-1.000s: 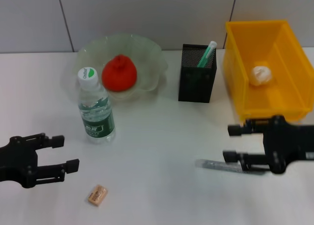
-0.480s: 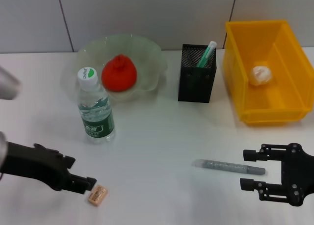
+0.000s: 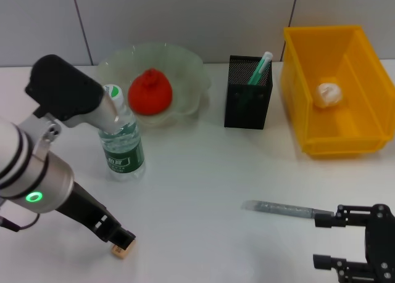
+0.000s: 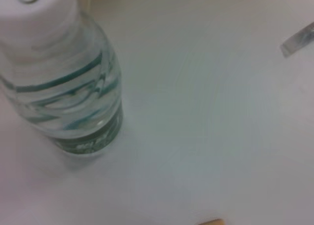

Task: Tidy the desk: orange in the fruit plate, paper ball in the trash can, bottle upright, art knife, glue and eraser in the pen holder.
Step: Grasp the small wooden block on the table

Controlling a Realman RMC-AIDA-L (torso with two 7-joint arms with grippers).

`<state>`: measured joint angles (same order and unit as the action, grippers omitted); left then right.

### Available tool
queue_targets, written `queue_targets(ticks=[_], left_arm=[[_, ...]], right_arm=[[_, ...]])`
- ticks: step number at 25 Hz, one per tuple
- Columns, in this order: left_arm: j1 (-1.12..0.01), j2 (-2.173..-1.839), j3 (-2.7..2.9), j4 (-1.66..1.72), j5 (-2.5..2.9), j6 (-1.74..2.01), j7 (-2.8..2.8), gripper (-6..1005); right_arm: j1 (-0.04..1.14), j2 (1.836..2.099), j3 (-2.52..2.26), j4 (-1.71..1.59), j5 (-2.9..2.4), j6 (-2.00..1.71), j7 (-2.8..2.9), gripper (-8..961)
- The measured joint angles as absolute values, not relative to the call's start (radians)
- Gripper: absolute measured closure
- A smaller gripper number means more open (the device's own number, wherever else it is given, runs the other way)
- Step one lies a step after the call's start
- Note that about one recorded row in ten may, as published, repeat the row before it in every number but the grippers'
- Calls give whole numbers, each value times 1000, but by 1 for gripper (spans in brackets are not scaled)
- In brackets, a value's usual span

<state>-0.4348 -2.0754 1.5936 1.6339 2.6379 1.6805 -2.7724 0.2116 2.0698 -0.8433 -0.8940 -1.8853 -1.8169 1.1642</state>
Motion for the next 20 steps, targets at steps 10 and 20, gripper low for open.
queue_targets(ticks=[10,20], left_arm=[[-435,-2080,1710,1609,2682,1630,-2878,201],[-455,-2080,1716,1505,2661,1555,-2877,202]], right_arm=[[213,2068,-824,-866,-1904,-1808,1138,324],[218,2069,-822,-864,-1905,-1808,1137,324]])
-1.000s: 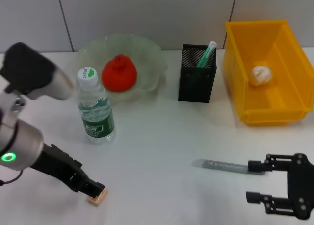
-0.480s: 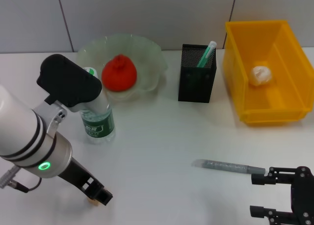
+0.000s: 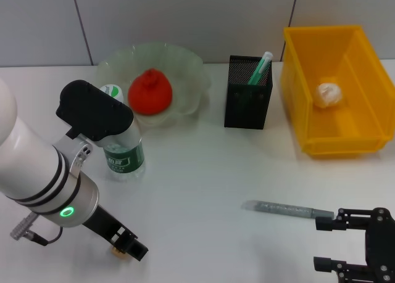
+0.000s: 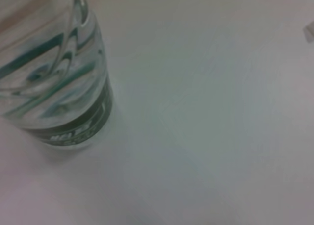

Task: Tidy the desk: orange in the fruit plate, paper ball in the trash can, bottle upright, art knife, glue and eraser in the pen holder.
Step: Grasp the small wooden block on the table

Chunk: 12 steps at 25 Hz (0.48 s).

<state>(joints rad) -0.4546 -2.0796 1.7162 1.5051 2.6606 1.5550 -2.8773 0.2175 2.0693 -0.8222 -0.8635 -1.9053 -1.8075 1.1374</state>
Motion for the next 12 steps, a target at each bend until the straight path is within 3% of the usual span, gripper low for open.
queue_targets(ticks=[12], left_arm=[[-453,-2079,1721,1463,2667,1535,-2870,202]], right_arm=[[223,2071,-808,-857,-1905,-1804,1137,324]])
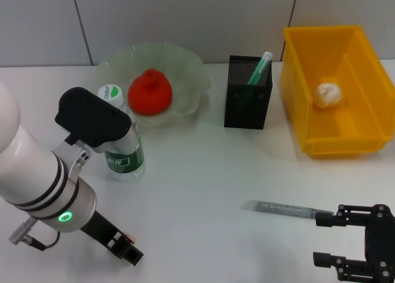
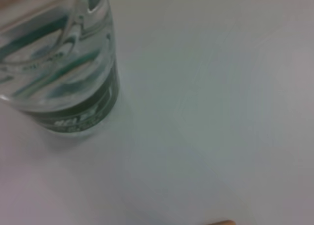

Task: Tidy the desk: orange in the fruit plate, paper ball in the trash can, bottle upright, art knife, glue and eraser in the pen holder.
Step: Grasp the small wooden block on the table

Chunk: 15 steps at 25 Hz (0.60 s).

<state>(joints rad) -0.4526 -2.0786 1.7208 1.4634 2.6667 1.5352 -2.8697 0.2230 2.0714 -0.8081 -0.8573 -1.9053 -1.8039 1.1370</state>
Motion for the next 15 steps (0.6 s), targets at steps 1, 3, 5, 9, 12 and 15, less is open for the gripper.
queue_targets(ticks=[1,3,5,9,12,15], left_arm=[[-454,-2078,1723,1455,2664,1533,-2869,215],[-456,-2078,1726,1452,2664,1530,-2869,241],[-457,-2079,1729,1443,2664,1525,-2868,268],[-459,-2079,1730,1429,2664,1512,-2869,320],[-460,-2079,1730,1429,2665,1508,-2871,331],[-461,-2078,1730,1432,2668,1508,-2872,339]], right_arm=[[224,2071,-808,-857,-1905,-1803,1137,324],[225,2072,-808,-857,-1905,-1802,1137,324],[225,2073,-808,-857,-1905,-1800,1137,324],[225,2074,-808,-857,-1905,-1795,1137,323],[226,2074,-808,-857,-1905,-1794,1137,323],[227,2074,-808,-857,-1905,-1793,1137,323]])
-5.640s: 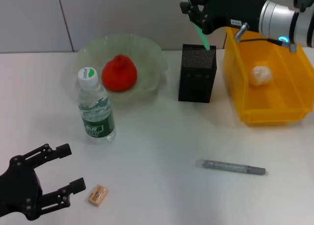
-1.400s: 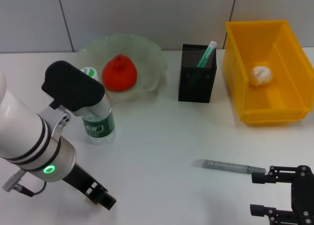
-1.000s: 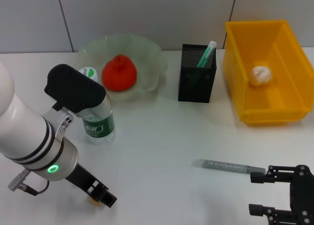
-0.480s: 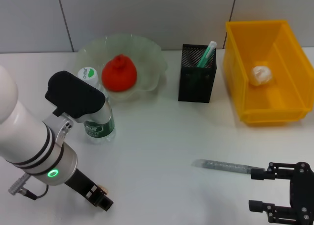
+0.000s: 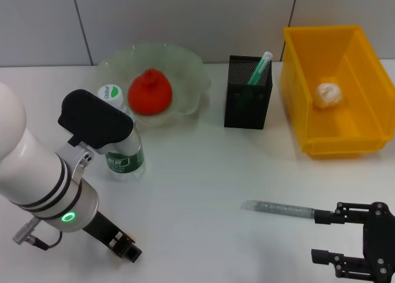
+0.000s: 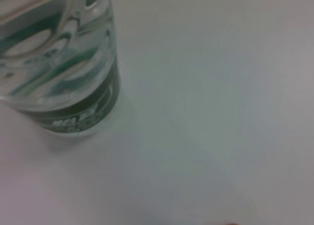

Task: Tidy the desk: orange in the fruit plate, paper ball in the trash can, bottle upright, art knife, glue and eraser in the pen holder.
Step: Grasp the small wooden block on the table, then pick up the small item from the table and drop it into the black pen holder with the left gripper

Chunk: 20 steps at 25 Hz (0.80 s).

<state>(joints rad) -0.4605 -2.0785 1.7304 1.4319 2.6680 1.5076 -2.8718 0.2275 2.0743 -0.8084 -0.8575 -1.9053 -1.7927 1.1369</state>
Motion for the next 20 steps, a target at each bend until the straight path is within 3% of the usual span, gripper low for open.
queue_targets(ticks=[5,10,20], left_arm=[[-461,-2078,1732,1428,2672,1507,-2871,347],[-460,-2079,1732,1427,2673,1507,-2872,569],[-448,-2073,1685,1544,2668,1546,-2866,731]], right_arm=[[232,2074,-808,-857,-1905,-1790,1139,323],[237,2074,-808,-855,-1905,-1781,1142,324],[252,2068,-806,-834,-1905,-1779,1145,324]])
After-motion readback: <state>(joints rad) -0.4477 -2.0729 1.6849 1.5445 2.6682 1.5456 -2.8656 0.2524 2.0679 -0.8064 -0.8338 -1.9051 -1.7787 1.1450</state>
